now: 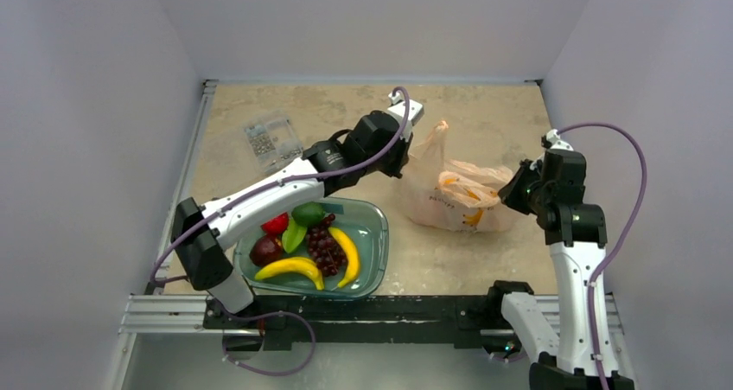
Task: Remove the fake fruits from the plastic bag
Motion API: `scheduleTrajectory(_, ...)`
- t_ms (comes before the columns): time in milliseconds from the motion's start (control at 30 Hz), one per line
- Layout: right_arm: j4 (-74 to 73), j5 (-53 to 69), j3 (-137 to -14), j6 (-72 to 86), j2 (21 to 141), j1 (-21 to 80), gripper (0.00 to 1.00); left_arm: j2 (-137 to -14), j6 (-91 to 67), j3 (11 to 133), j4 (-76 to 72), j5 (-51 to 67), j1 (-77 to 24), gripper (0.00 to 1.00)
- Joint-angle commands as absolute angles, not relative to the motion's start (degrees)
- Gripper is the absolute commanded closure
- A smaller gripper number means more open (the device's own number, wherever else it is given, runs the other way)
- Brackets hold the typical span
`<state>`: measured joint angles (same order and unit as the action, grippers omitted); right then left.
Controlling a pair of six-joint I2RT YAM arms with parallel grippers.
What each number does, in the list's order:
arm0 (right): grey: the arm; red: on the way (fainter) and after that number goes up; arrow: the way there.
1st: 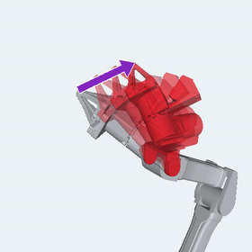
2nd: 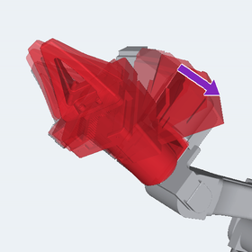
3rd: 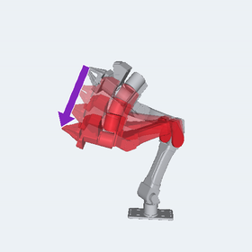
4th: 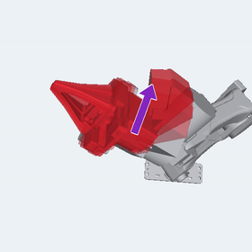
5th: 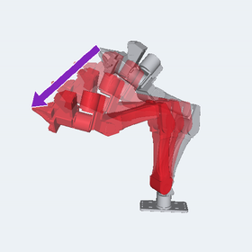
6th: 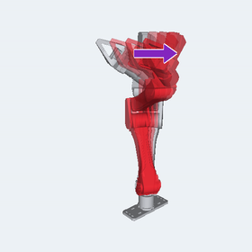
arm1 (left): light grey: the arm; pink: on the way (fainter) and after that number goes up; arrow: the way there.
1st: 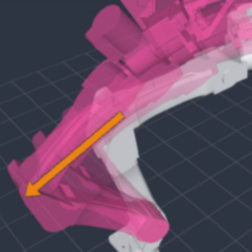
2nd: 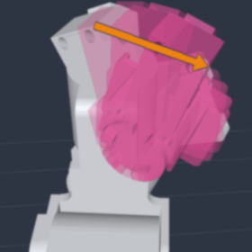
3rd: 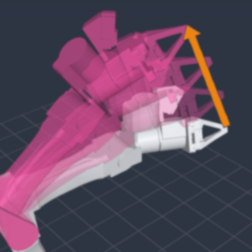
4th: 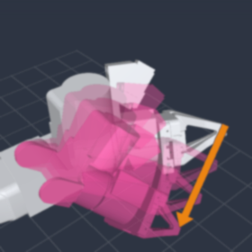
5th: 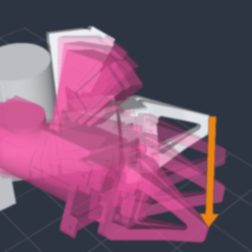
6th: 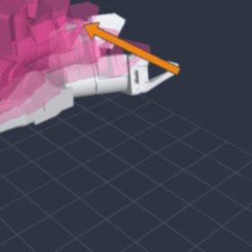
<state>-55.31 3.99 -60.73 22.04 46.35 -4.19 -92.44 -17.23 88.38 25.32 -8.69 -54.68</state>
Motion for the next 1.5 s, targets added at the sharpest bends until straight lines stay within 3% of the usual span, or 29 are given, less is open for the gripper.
scheduleTrajectory(0,-55.09,2.53,-63.04,19.67,45.66,-4.22,1.00,-95.70,-24.60,92.34,27.94,-6.52,-53.06,1.00)
scheduleTrajectory(233,-53.86,2.09,-63.16,19.12,45.88,-2.46,1.00,-99.44,-27.39,98.85,33.92,-5.01,-49.41,1.00)
scheduleTrajectory(533,-52.00,2.88,-61.43,19.76,45.80,-1.95,1.00,-97.40,-30.41,96.83,33.64,-0.38,-48.87,1.00)
scheduleTrajectory(833,-52.40,0.19,-61.05,21.91,46.11,-1.93,1.00,-102.81,-26.22,102.69,28.03,-8.48,-47.85,1.00)
scheduleTrajectory(1267,-64.26,-4.73,-70.69,25.17,58.18,1.11,1.00,-114.03,-22.69,123.30,41.48,-2.37,-44.04,1.00)
scheduleTrajectory(1467,-64.26,-10.28,-68.88,26.00,59.94,4.48,1.00,-114.15,-23.25,119.10,38.66,-0.26,-40.89,1.00)
